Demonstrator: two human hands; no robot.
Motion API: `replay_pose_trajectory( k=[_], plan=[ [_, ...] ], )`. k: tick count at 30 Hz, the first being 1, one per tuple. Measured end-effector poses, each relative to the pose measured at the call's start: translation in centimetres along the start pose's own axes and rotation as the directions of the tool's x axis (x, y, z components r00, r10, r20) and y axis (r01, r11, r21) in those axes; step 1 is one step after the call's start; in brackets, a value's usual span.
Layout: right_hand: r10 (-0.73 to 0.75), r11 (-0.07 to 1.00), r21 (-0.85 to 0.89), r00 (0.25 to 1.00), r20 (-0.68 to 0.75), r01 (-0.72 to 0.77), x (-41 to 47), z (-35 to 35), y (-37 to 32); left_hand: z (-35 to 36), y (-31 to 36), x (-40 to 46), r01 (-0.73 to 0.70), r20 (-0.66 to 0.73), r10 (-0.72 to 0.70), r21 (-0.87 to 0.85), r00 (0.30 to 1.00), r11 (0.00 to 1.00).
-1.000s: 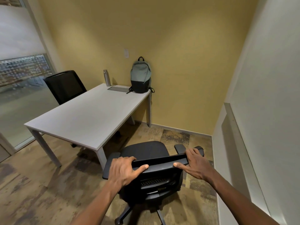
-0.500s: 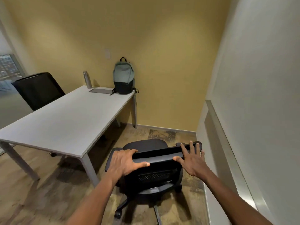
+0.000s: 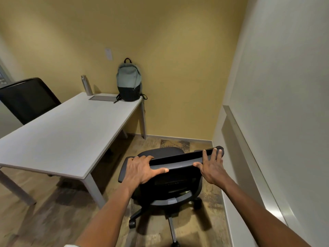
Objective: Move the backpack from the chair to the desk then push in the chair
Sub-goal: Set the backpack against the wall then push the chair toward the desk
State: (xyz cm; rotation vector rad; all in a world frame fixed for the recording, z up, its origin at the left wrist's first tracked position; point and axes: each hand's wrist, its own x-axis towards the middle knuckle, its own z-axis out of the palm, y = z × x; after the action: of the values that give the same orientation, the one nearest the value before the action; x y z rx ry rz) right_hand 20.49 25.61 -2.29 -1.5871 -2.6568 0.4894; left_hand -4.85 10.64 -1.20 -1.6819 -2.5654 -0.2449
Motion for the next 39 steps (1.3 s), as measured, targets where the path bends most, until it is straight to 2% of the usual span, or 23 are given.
replay_pose_trajectory(
  k=[9,15,18,24,26,32,36,39],
  plan=[
    [-0.012,1.0,-0.007,1.0,-0.002,0.012,7.1,-1.1,0.6,1.0,0.0,6.8,0.0,-0.012,0.0,0.025,1.0,1.0],
    [-0.019,0.999,0.031,1.0,0.012,0.018,13.1,-2.3,1.0,1.1,-0.1,12.7,-0.021,0.056,0.021,0.011,0.998,1.0],
    [-0.025,1.0,-0.009,1.0,0.016,0.025,15.5,-2.7,1.0,1.5,-0.3,15.1,0.005,0.1,-0.005,0.004,0.995,1.0],
    [-0.001,0.999,-0.048,1.0,-0.021,0.0,19.5,-4.4,0.2,2.1,-0.7,19.9,0.016,0.09,-0.019,0.037,0.996,0.999],
    [0.039,0.999,-0.001,0.999,-0.032,-0.04,20.4,-4.7,-0.2,2.4,-1.0,21.2,0.014,0.083,-0.018,0.038,0.996,0.999],
    [0.151,0.941,0.321,0.983,-0.1,-0.112,23.5,-4.7,-1.4,2.9,-2.1,25.3,0.006,0.049,-0.007,0.035,0.999,0.999],
    [0.14,0.905,0.423,0.972,-0.189,-0.048,25.8,-4.1,-1.7,3.1,-2.9,27.2,0.0,0.023,-0.001,0.041,1.0,0.999],
    [0.113,0.904,0.427,0.966,-0.233,-0.003,27.6,-3.6,-1.2,3.5,-3.1,27.9,0.0,0.015,-0.001,0.063,1.0,0.998]
  ],
)
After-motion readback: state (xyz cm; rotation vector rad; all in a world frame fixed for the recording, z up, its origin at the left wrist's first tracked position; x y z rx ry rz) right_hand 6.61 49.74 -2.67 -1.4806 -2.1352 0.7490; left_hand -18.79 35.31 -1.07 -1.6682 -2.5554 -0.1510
